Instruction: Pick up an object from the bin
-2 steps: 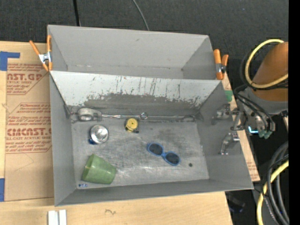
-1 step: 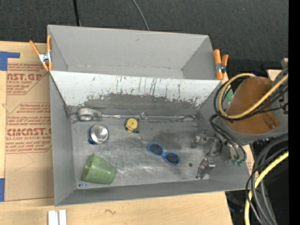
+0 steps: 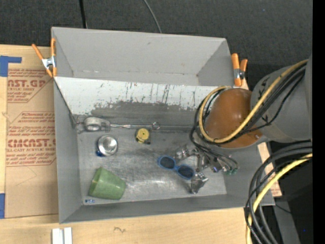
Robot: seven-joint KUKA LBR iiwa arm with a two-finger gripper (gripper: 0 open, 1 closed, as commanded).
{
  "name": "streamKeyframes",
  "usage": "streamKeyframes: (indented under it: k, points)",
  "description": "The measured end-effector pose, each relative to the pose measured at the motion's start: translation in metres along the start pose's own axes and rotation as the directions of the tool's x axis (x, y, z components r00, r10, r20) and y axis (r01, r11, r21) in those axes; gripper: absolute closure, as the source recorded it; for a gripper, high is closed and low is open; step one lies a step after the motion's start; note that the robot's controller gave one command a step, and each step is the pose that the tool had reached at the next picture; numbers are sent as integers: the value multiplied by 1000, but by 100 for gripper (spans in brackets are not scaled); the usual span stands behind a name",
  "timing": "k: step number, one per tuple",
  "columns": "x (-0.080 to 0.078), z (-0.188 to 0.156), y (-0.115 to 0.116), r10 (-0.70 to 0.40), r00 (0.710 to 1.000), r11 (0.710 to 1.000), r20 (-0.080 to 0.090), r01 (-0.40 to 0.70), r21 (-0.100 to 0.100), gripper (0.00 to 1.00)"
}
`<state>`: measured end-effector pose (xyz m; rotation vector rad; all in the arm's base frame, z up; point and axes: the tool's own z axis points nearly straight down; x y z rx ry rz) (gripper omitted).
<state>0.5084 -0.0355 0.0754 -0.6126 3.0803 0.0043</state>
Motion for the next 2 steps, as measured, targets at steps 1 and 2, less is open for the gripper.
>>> streamKeyframes:
  k: [1,2]
  points:
    - [1,-1,-2,3,1000,1000,-4,-3,1,100]
    - [-17,-126,-3,-46,999,999,7,46,6,100]
